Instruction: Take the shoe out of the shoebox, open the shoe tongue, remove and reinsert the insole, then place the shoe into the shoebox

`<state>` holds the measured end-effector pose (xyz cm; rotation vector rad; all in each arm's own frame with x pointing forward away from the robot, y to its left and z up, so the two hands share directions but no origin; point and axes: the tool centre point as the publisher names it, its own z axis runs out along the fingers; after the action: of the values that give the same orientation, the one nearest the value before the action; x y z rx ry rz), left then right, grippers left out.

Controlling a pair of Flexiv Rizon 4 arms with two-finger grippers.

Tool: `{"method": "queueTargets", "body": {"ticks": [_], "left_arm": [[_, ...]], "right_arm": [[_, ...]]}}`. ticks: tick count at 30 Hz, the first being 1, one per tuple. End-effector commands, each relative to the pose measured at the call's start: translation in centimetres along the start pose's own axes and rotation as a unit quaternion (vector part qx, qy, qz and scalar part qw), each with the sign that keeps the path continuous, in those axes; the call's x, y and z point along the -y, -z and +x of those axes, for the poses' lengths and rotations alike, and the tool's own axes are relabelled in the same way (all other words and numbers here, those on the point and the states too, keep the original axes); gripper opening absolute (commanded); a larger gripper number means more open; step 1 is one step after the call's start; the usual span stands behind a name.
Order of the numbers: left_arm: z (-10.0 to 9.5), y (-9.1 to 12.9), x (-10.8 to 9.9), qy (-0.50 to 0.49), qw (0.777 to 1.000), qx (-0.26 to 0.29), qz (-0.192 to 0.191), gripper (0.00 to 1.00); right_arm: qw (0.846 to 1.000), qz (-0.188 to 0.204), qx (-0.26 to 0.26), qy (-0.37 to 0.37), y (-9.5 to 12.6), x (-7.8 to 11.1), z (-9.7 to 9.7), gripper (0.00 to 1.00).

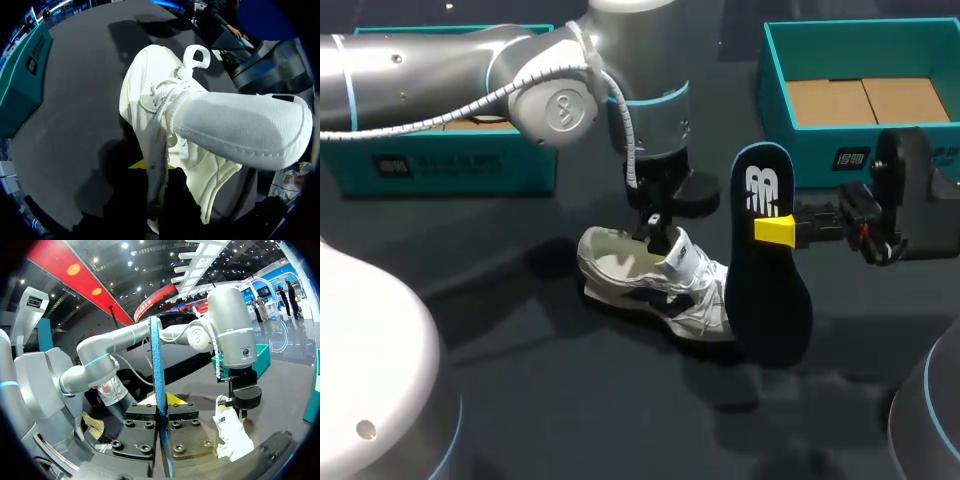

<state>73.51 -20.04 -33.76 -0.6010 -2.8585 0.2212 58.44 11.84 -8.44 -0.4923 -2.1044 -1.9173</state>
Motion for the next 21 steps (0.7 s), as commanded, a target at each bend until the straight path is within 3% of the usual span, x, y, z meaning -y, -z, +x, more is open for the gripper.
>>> {"method": "queueTargets", "body": {"ticks": [1, 12, 21], "left_arm": [[0.3, 0.8, 0.2, -0.056, 0.998, 0.007, -0.015, 0.00], [0.2, 2.7, 0.7, -0.308, 0.950, -0.013, -0.051, 0.00], [-0.2, 2.2, 1.0, -0.467, 0.882, -0.023, -0.057, 0.00]], "right_arm": [[1.000, 0.000, 0.003, 0.000, 0.0, 0.1, 0.3, 0.00], [1.000, 0.000, 0.003, 0.000, 0.0, 0.1, 0.3, 0.00], [1.000, 0.000, 0.003, 0.000, 0.0, 0.1, 0.3, 0.00]]}}
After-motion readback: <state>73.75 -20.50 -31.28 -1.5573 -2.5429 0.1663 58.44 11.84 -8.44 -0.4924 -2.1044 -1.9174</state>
